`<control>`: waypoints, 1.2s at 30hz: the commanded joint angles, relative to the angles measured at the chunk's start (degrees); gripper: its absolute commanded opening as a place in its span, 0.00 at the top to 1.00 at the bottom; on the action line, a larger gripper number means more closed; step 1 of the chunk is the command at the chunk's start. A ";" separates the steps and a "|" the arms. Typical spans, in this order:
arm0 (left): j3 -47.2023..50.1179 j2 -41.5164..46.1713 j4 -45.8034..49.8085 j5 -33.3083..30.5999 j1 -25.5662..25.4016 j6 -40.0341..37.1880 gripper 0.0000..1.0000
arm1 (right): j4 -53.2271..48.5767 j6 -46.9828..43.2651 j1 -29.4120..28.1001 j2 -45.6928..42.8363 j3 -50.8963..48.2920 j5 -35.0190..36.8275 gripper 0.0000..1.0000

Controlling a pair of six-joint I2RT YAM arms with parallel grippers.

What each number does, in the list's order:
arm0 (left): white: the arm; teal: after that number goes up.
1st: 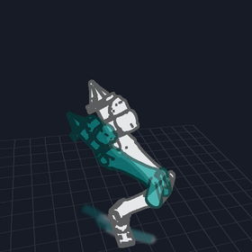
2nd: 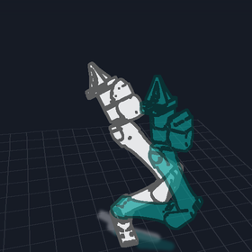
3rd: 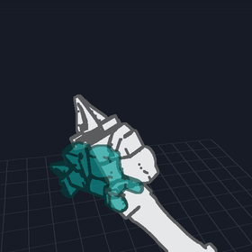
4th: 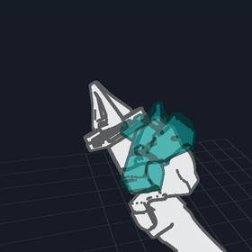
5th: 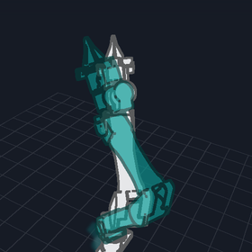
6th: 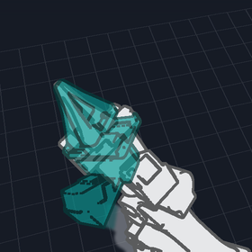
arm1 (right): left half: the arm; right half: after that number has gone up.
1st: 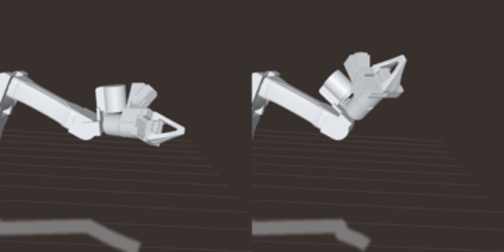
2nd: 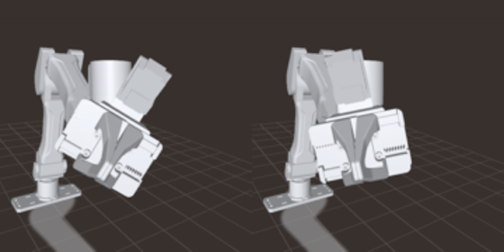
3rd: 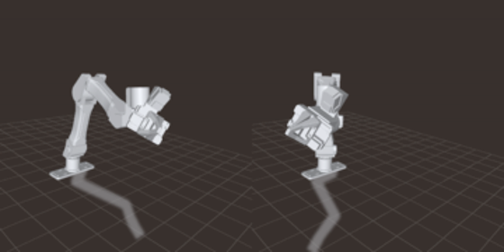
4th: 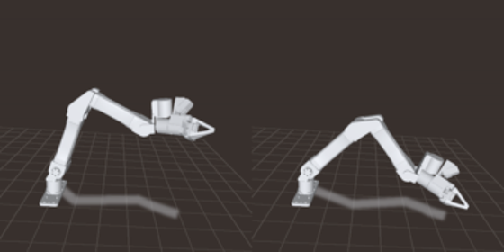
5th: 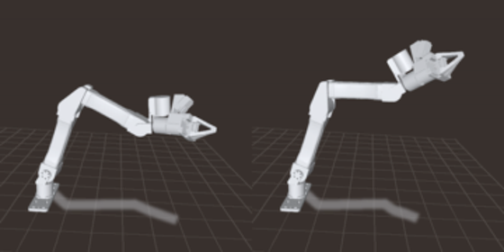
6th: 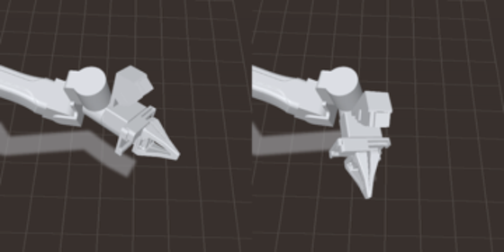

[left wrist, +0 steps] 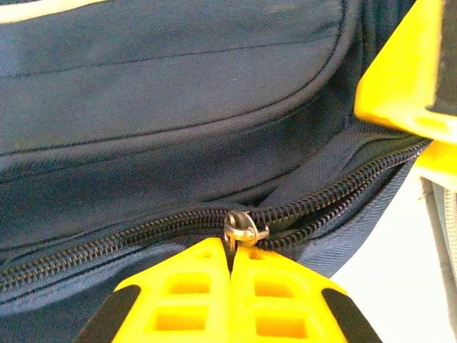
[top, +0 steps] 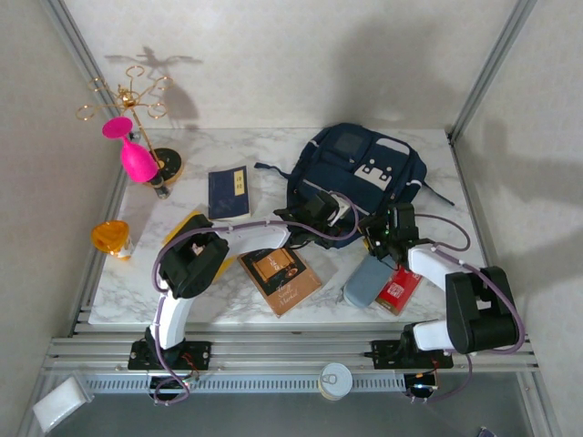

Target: Pack books, pencil case, and school supplies into a backpack

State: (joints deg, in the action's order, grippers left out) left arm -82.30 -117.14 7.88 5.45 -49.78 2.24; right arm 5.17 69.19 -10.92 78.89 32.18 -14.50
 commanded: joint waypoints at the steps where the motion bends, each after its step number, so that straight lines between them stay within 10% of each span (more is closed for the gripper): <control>1: -0.19 4.17 3.76 -3.97 0.12 -1.65 1.00 | 0.03 -3.24 2.41 0.28 2.30 2.53 0.64; 7: 6.85 10.23 2.66 -8.88 0.70 -3.59 1.00 | -2.29 -10.21 8.25 -0.14 4.79 1.22 0.87; 24: 15.45 17.85 0.56 -4.28 3.29 -3.37 1.00 | -7.38 -21.71 18.63 8.13 17.08 -4.83 0.96; 36: 1.14 4.95 0.38 14.00 2.63 3.33 0.62 | -15.16 -21.73 16.40 1.05 12.63 -4.79 0.39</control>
State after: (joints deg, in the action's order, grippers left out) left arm -77.65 -109.27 6.11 13.65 -46.70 5.10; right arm -6.96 47.18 6.09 83.42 46.41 -18.92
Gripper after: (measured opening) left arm 0.360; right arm 0.579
